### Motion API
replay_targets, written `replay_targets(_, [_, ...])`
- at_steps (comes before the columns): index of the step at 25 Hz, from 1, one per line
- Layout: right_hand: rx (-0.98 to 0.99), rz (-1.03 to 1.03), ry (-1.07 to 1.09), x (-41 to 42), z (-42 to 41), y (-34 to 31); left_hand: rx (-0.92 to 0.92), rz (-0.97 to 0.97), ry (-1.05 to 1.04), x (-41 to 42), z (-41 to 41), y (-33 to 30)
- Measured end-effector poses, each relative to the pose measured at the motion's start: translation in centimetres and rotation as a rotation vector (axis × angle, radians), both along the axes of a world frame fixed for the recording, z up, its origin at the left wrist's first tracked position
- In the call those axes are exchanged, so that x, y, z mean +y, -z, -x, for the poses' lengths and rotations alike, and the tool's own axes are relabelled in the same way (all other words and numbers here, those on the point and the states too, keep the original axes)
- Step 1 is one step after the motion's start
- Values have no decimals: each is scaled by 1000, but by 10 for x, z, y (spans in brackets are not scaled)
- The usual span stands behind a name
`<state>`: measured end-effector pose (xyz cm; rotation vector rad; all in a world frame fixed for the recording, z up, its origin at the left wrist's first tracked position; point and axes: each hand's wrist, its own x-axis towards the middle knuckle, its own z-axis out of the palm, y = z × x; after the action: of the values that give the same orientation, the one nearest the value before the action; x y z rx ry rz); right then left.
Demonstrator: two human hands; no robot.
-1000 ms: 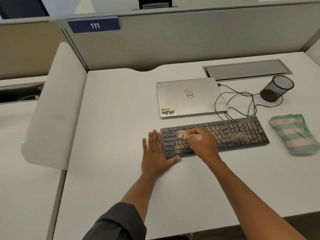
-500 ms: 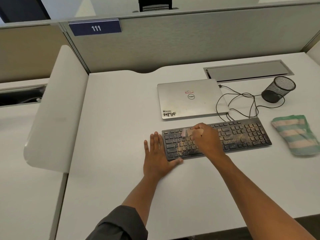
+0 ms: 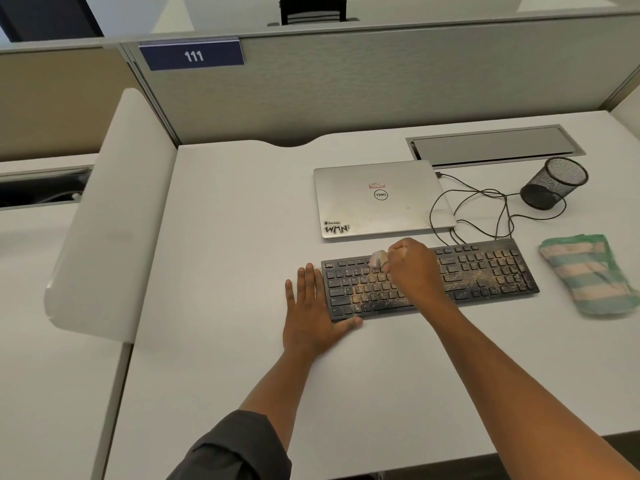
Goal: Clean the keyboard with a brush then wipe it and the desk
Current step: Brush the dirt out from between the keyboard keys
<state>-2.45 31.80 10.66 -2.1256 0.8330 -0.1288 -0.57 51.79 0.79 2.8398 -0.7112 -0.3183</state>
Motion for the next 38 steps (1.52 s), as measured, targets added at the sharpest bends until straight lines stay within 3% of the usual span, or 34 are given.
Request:
replay_targets(6, [12,-148,-118,19,-8,-7,-11,-10,1,-1,0,2])
replay_targets(11, [15,49,-101,11,-5,-6,-9,-3,-3,-1,-1,4])
replay_targets(16, [-30,-52,-159,15,-6,-8,-11,-15,-6,-1,0,3])
replay_targets(22, [-47,98,-93,16,1,-9,-3,-8,-7,-1,-1,2])
replay_targets(27, [-56,-78,-173,26,-3,-7,-9,-9,0,-1,-1,2])
replay_targets(33, [1,62,-79,11,6,-9,4,-22,-6,-1,0,0])
replay_targets(38, [19,-110,-203,28,13,-7,6,-21,-5,-1,0,0])
